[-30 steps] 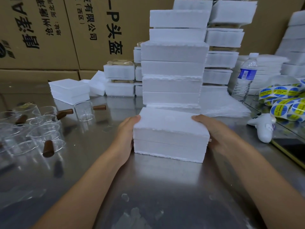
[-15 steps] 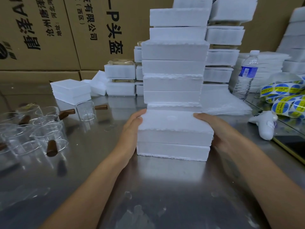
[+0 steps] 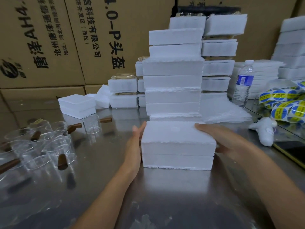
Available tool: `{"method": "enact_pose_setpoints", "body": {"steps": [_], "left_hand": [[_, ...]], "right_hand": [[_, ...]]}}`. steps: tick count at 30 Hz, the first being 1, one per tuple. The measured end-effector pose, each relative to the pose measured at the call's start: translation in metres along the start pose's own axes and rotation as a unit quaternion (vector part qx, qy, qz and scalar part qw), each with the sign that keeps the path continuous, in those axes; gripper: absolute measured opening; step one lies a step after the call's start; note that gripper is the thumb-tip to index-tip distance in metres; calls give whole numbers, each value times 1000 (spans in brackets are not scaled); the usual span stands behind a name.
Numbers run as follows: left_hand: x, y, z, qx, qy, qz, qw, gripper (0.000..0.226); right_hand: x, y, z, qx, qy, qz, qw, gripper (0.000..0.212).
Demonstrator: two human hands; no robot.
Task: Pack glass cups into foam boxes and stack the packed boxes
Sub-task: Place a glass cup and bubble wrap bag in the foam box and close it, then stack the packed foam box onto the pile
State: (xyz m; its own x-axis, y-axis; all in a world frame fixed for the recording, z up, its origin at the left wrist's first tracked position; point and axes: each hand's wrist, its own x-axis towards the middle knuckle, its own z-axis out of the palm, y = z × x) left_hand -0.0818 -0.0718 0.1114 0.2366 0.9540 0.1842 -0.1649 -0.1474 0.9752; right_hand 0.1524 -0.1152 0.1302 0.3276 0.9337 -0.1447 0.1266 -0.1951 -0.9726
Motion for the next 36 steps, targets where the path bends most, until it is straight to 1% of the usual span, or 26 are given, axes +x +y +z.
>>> {"method": "enact_pose_setpoints", "body": {"steps": [2, 3, 4, 7, 8, 12, 13, 14, 16, 18, 21, 23, 26, 30, 33, 36], "left_hand": [[1, -2, -2, 10, 3, 6, 1000, 52], [0, -3, -3, 17, 5, 10, 1000, 53], [0, -4, -5, 28, 9, 15, 999, 52], [0, -7, -7, 60, 24, 33, 997, 44], [1, -8, -7, 63, 27, 34, 997, 42], [4, -9, -7, 50, 33, 34, 998, 44], [5, -9, -7, 50, 40, 32, 997, 45], [5, -9, -7, 51, 53, 31, 997, 44], [6, -8, -10, 47, 87, 26, 995, 40], [8, -5, -16, 39, 119, 9, 992, 43], [10, -2, -24, 18, 165, -25, 986, 48], [11, -1, -25, -2, 189, -34, 981, 47], [11, -1, -25, -34, 215, -45, 975, 43], [10, 0, -25, -68, 227, -46, 970, 37], [10, 1, -26, -103, 239, -36, 965, 35], [8, 4, -27, -148, 249, -7, 957, 35]], "right_hand": [[-2, -1, -2, -43, 7, 8, 999, 78], [-2, -1, -3, -74, 20, 15, 997, 80], [-2, -1, -4, -102, 33, 21, 994, 77], [-6, -5, -4, -148, 23, 21, 988, 49], [-8, -6, -2, -146, 16, 13, 989, 41], [-12, -4, 3, -104, 5, -29, 994, 23], [-12, -4, 4, -95, 1, -29, 995, 25], [-13, -4, 5, -87, -12, -27, 996, 33], [-12, -3, 7, -81, -65, -29, 994, 52], [-10, -1, 8, -68, -112, -39, 991, 66], [-10, 2, 12, -82, -155, -47, 984, 77], [-13, 0, 16, -110, -160, -42, 980, 84], [-18, -1, 25, -127, -143, -37, 981, 75], [-24, 0, 33, -117, -146, -49, 981, 54], [-28, 1, 37, -81, -151, -79, 982, 55], [-32, 2, 45, -10, -174, -104, 979, 53]]}}
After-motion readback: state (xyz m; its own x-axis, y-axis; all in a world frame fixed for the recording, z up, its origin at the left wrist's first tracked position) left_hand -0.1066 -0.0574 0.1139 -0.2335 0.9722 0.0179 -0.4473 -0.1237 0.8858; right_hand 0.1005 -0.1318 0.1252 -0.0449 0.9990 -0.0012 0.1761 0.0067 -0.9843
